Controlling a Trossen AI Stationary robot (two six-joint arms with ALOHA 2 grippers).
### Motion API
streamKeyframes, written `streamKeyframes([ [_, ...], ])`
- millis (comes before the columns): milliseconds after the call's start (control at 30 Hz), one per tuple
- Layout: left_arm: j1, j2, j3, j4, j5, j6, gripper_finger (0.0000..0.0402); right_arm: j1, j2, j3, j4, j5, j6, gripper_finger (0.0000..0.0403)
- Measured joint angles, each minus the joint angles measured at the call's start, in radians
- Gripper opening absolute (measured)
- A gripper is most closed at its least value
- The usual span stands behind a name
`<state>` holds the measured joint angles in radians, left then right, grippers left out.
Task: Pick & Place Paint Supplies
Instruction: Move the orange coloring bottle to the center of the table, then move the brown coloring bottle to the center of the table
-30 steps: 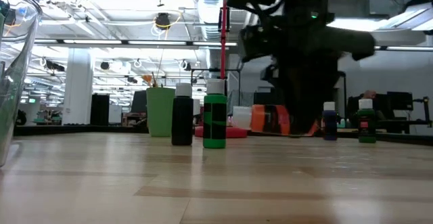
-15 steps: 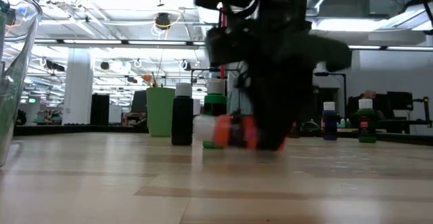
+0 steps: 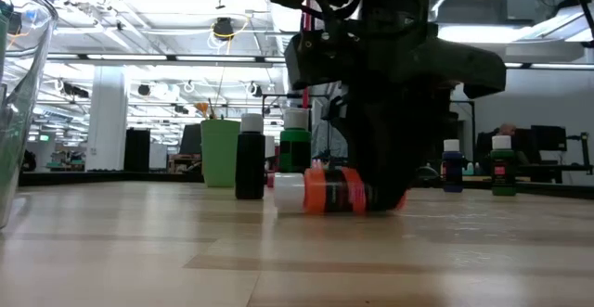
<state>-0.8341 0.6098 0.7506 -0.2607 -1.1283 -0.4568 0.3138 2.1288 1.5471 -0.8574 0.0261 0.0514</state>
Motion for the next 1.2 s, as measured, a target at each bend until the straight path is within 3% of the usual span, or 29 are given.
streamKeyframes([
  [300,0.0,0.0,0.0,0.0,0.0,-0.003,0.0222,-0.017,-0.034,0.025,-0.027,-0.032,0.027,0.0255],
  [500,0.0,0.0,0.0,0.0,0.0,-0.003,0.0222,-0.062,-0.157,0.055,-0.128,-0.027,0.081,0.026],
  [600,0.0,0.0,0.0,0.0,0.0,-0.003,0.0222,-0.106,-0.237,0.045,-0.215,0.016,0.196,0.026],
  [867,0.0,0.0,0.0,0.0,0.0,-0.003,0.0222,-0.372,-0.421,-0.047,-0.327,0.194,0.508,0.026],
  [1200,0.0,0.0,0.0,0.001,-0.008,-0.003,0.0222,-0.768,-0.448,-0.171,-0.157,0.24,0.427,0.026],
])
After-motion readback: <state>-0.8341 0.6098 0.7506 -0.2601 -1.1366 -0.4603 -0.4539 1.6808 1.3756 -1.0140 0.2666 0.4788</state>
